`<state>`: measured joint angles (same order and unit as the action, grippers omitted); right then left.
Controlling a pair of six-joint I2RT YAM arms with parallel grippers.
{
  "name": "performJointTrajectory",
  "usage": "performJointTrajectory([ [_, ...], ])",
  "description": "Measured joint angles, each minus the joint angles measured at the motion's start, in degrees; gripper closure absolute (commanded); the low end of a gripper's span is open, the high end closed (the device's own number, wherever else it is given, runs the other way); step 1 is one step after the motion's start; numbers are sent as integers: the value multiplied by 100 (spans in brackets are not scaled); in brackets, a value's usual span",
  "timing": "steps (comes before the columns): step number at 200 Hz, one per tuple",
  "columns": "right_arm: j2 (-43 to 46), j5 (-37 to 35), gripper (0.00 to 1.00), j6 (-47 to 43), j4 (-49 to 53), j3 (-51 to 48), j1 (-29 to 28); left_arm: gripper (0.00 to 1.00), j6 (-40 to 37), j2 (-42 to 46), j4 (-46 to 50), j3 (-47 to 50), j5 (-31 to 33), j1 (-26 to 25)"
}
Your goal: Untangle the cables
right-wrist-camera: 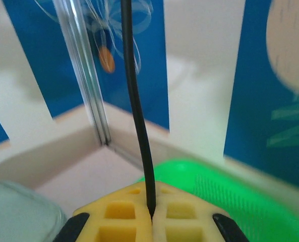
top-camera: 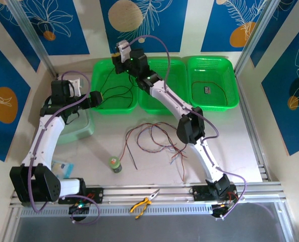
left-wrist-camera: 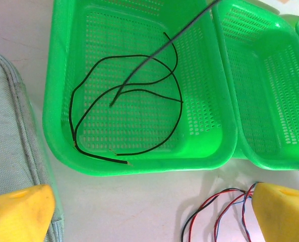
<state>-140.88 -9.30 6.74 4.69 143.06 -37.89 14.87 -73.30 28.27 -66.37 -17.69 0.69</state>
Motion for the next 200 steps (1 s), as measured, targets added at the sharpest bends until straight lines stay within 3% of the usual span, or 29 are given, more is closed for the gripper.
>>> performJointTrajectory([
  [51, -315, -55, 100, 1220, 1808, 385, 105, 0, 2, 0, 2, 0, 0, 0],
  [101, -693, 245, 100, 2138, 2623, 485, 208, 0, 4, 0, 2, 0, -4, 0],
  [121, -831, 345, 95, 2365, 2870, 485, 197, 0, 4, 0, 2, 0, -4, 0],
  [151, -863, 531, 73, 2579, 3099, 487, 186, 0, 15, 2, 4, 0, -9, 0],
  [179, -863, 680, 31, 2728, 3167, 503, 186, 0, 22, 2, 4, 0, -31, 0],
  [200, -863, 723, 11, 2774, 3248, 590, 186, 0, 22, 2, 4, 0, -31, 0],
])
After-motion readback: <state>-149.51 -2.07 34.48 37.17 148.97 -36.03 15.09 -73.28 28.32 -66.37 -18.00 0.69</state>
